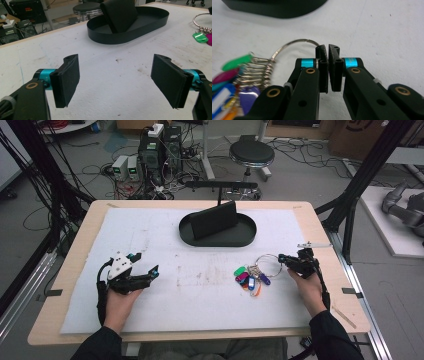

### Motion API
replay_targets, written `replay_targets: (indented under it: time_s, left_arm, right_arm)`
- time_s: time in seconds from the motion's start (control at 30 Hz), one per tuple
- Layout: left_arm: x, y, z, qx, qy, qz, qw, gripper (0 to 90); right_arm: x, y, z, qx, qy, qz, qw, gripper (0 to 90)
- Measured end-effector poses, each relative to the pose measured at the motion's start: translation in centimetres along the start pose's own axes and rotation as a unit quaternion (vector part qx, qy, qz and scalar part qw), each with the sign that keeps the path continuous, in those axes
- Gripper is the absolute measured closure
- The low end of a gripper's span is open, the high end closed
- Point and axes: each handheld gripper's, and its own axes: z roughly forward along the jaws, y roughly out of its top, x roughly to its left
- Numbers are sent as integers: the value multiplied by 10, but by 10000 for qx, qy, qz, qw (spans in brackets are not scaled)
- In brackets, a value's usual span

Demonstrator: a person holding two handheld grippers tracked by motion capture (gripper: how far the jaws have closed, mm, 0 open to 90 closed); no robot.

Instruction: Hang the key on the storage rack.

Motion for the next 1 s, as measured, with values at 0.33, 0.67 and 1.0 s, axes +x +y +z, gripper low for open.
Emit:
replay_targets:
  time_s: [0.33,0.67,1.0]
  left_arm:
    - [-1,1,0,-34,-11,32,10000,233]
    - [-2,1,1,-32,-55,54,10000,233]
    - [-2,2,0,-50,-79,53,9999,233]
  right_arm:
    - [10,5,-16,-637,734,279,9949,882]
    - [25,7,-13,-596,765,-14,9953,871]
    - [27,8,-10,-411,716,-141,9965,872]
